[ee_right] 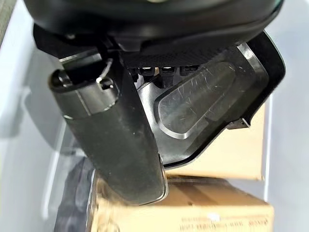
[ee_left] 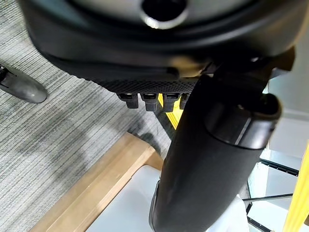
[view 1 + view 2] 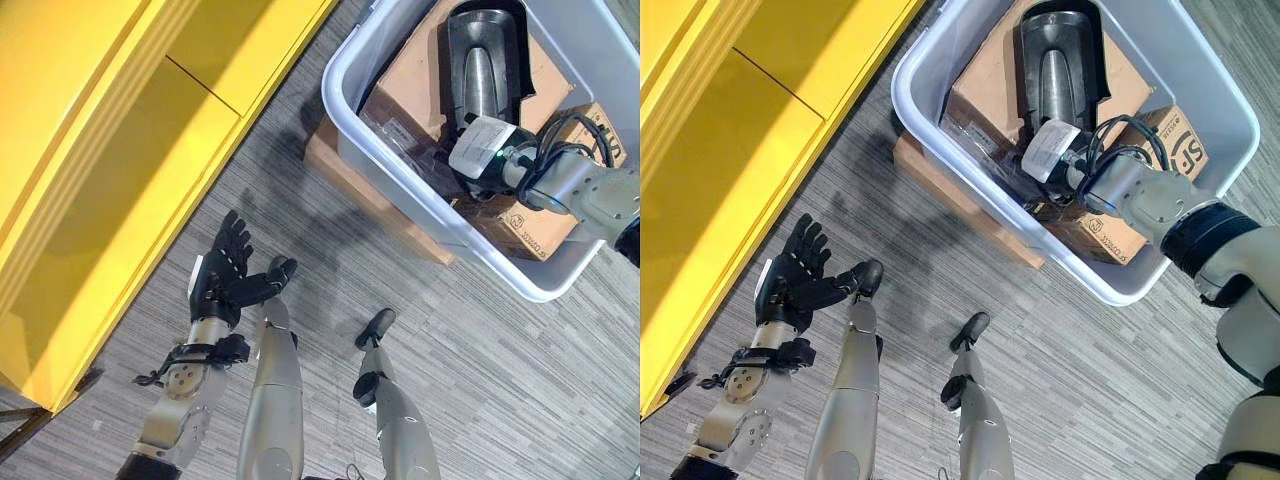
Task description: Move parts from the plastic box to the shelf.
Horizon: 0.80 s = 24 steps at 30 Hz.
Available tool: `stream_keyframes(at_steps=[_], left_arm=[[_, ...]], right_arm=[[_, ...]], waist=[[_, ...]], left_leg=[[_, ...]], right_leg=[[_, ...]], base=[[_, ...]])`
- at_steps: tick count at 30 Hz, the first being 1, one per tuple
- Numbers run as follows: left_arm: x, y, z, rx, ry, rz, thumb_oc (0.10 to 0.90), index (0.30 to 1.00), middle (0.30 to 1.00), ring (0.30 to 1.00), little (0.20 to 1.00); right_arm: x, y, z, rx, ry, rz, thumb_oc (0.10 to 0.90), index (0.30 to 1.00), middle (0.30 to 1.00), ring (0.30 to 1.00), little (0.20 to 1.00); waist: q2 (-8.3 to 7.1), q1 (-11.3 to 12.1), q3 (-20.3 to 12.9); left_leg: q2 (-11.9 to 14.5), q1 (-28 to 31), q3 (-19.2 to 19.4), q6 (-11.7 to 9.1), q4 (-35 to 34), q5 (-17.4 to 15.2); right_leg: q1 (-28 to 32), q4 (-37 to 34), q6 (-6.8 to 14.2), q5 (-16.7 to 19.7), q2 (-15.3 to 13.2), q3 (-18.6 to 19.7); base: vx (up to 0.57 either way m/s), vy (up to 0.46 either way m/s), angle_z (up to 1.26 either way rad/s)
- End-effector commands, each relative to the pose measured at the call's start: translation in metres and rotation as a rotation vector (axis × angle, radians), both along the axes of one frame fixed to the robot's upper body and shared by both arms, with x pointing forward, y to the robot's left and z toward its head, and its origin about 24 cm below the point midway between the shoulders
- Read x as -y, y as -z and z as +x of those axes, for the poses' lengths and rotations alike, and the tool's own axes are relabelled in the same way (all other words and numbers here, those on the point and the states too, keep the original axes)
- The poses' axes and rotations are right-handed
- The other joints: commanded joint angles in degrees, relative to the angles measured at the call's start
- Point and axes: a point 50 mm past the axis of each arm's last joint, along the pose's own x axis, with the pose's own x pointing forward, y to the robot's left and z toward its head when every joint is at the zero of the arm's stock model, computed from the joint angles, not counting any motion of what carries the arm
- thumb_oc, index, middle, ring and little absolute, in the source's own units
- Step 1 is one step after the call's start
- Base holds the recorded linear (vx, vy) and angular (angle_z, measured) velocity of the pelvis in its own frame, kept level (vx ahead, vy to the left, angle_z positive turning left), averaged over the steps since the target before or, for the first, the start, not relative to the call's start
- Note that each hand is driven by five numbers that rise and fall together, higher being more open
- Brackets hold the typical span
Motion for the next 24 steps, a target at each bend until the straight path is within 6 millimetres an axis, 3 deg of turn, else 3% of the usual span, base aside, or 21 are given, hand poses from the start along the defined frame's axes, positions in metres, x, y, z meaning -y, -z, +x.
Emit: stream_keyframes(at_steps=[1,6,7,8,9,10,13,18,19,21,24], left_arm=[[-0.02,-0.04,-0.01,0.168,-0.009,0.137,0.9,1.0,1.0,1.0,1.0],[-0.021,-0.04,-0.008,0.168,-0.016,0.13,0.9,1.0,1.0,1.0,1.0],[-0.022,-0.042,-0.008,0.178,-0.032,0.118,0.9,1.0,1.0,1.0,1.0],[-0.021,-0.043,-0.007,0.181,-0.031,0.118,0.9,1.0,1.0,1.0,1.0],[-0.018,-0.041,-0.007,0.188,-0.05,0.069,0.9,1.0,1.0,1.0,1.0],[-0.016,-0.04,-0.007,0.191,-0.058,0.04,0.9,1.0,1.0,1.0,1.0],[-0.012,-0.039,-0.007,0.191,-0.064,-0.003,0.9,1.0,1.0,1.0,1.0],[-0.014,-0.038,-0.01,0.177,-0.068,0.001,0.9,1.0,1.0,1.0,1.0],[-0.014,-0.038,-0.01,0.179,-0.077,-0.007,0.9,1.0,1.0,1.0,1.0],[-0.015,-0.039,-0.011,0.181,-0.081,0.002,0.9,1.0,1.0,1.0,1.0],[-0.014,-0.039,-0.011,0.178,-0.092,-0.011,0.9,1.0,1.0,1.0,1.0]], right_arm=[[0.046,-0.048,-0.014,0.146,0.153,-0.009,0.9,1.0,1.0,1.0,1.0],[0.043,-0.061,-0.015,0.181,0.154,0.056,0.9,1.0,1.0,1.0,1.0],[0.045,-0.076,-0.018,0.243,0.152,0.077,0.9,1.0,1.0,1.0,1.0],[0.045,-0.077,-0.018,0.247,0.152,0.078,0.9,1.0,1.0,1.0,1.0],[0.028,-0.105,-0.026,0.323,0.072,0.212,0.9,1.0,1.0,1.0,1.0],[0.023,-0.117,-0.03,0.368,0.042,0.248,0.9,1.0,1.0,1.0,1.0],[0.009,-0.138,-0.044,0.432,-0.068,0.37,0.9,1.0,1.0,1.0,1.0],[0.002,-0.143,-0.062,0.488,-0.178,0.401,0.9,1.0,1.0,1.0,1.0],[-0.006,-0.146,-0.072,0.515,-0.249,0.431,0.9,1.0,1.0,1.0,1.0],[-0.008,-0.143,-0.078,0.526,-0.284,0.451,0.9,1.0,1.0,1.0,1.0],[-0.015,-0.132,-0.095,0.537,-0.403,0.554,0.9,1.0,1.0,1.0,1.0]], waist=[[-7.18,0.6,2.3],[-7.23,-0.2,2.3],[-7.46,-0.7,2.3],[-7.46,-0.8,2.3],[-5.31,-2.5,2.3],[-4.45,-3.2,2.3],[-2.67,-5.0,2.3],[-2.12,-5.7,2.3],[-1.29,-6.2,2.3],[-1.4,-6.2,2.3],[0.02,-7.1,2.3]], left_leg=[[-0.8,1.8,5.7,2.4,-1.4,-2.0],[-0.7,2.7,6.1,2.4,-1.4,-2.1],[-0.5,3.2,6.2,2.4,-1.2,-2.1],[-0.6,2.8,6.2,2.6,-1.3,-1.7],[-0.5,2.7,6.9,3.1,-1.2,-0.5],[-0.5,2.9,7.1,3.1,-1.1,-0.6],[-0.3,3.3,7.4,3.3,-0.9,-0.8],[-0.3,3.9,7.6,3.5,-0.9,-0.9],[-0.3,4.2,7.7,3.6,-0.7,-1.1],[-0.3,4.2,7.7,3.6,-0.6,-1.1],[-0.4,4.2,7.8,3.9,-0.3,-1.0]], right_leg=[[15.2,4.2,4.6,-14.4,-0.1,3.2],[15.9,4.2,4.5,-14.4,-0.2,3.5],[16.2,4.2,4.5,-14.2,-0.2,3.9],[15.9,4.2,4.5,-13.9,-0.3,3.8],[15.5,4.4,4.3,-13.3,-0.5,3.7],[15.6,4.5,4.3,-13.3,-0.6,3.8],[15.7,4.8,4.2,-13.4,-0.7,4.1],[16.0,5.1,4.1,-13.5,-0.8,4.5],[16.1,5.2,4.1,-13.7,-0.9,4.7],[16.1,5.3,4.1,-13.7,-0.9,4.8],[16.0,5.5,4.1,-13.8,-1.1,4.9]], base=[[0.0,0.0,0.0],[0.0,0.0,0.0],[-0.03,0.02,-0.02],[-0.1,0.046,-0.02],[-0.09,0.047,-0.02],[-0.09,0.042,-0.04],[-0.02,0.019,-0.1],[-0.01,0.007,-0.12],[-0.01,0.006,-0.07],[0.0,0.002,-0.03],[-0.01,0.009,-0.09]])
